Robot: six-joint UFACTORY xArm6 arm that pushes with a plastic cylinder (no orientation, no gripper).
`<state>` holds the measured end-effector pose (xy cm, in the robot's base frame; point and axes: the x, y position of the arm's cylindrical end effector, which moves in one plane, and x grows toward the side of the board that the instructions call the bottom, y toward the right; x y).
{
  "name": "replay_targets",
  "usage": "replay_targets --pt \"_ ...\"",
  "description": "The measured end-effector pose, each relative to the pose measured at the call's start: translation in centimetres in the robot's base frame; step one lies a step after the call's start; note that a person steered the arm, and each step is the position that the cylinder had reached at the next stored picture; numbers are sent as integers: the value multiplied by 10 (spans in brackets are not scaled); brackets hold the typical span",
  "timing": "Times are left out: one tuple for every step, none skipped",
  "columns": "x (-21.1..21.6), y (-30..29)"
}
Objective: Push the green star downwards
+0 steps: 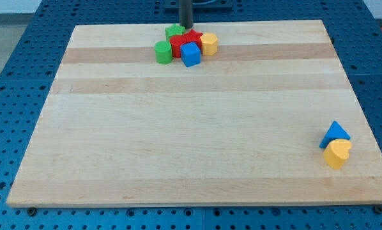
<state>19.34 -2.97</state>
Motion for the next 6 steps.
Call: replay_targets --pt "0 0" --pt "0 -17" --pt "1 -37" --pt "104 -37" --pt "155 -35" --pt "154 -35"
